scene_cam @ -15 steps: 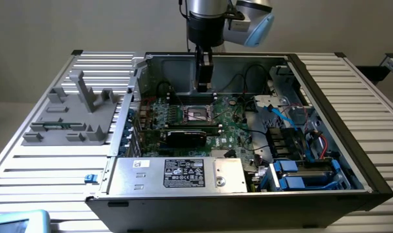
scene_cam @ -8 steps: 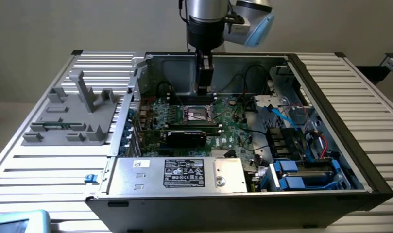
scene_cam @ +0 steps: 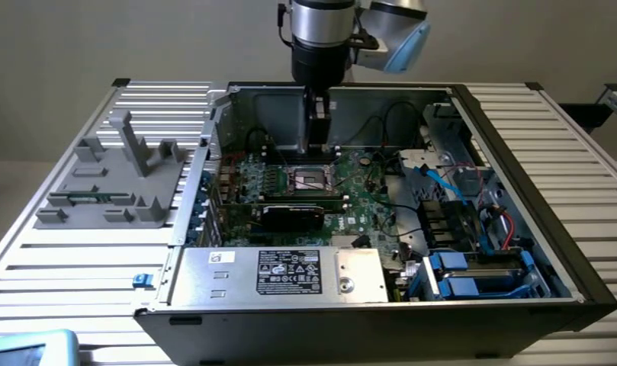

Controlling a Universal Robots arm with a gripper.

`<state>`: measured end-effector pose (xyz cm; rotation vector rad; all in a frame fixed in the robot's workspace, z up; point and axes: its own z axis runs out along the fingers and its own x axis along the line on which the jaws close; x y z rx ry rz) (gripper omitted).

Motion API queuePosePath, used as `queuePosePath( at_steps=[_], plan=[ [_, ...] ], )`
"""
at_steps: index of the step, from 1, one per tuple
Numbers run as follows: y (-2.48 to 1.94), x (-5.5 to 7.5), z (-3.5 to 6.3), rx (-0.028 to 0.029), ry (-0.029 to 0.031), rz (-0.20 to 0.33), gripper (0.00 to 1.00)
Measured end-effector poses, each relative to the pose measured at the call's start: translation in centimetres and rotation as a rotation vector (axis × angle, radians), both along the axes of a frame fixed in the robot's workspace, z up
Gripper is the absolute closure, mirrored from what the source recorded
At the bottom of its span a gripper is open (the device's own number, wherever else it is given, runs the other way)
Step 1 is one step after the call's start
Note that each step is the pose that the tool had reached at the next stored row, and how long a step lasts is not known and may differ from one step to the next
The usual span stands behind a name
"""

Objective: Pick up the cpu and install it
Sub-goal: 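Place the cpu into insertion slot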

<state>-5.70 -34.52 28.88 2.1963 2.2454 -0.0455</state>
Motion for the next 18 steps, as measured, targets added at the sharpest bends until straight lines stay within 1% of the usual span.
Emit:
queuePosePath(
  at_steps=[2, 3, 4, 9, 10, 11, 12, 13, 18],
  plan=[
    [-0.02, -0.2, -0.34, 0.0007, -0.0007, -0.001, 0.45],
    [-0.03, -0.2, -0.45, 0.0029, -0.0012, -0.002, 0.45],
    [-0.04, -0.2, -0.55, 0.0063, -0.0013, -0.003, 0.45],
    [-0.27, -0.2, -1.06, 0.0306, -0.0027, -0.011, 0.45],
    [-0.31, -0.2, -1.15, 0.0352, -0.0038, -0.011, 0.45],
    [-0.34, -0.2, -1.27, 0.0383, -0.0047, -0.012, 0.45],
    [-0.36, -0.2, -1.39, 0.0399, -0.0059, -0.012, 0.45],
    [-0.37, -0.2, -1.52, 0.0403, -0.0077, -0.012, 0.45],
    [-0.40, -0.3, -2.28, 0.0405, -0.0202, -0.011, 0.45]
  ],
)
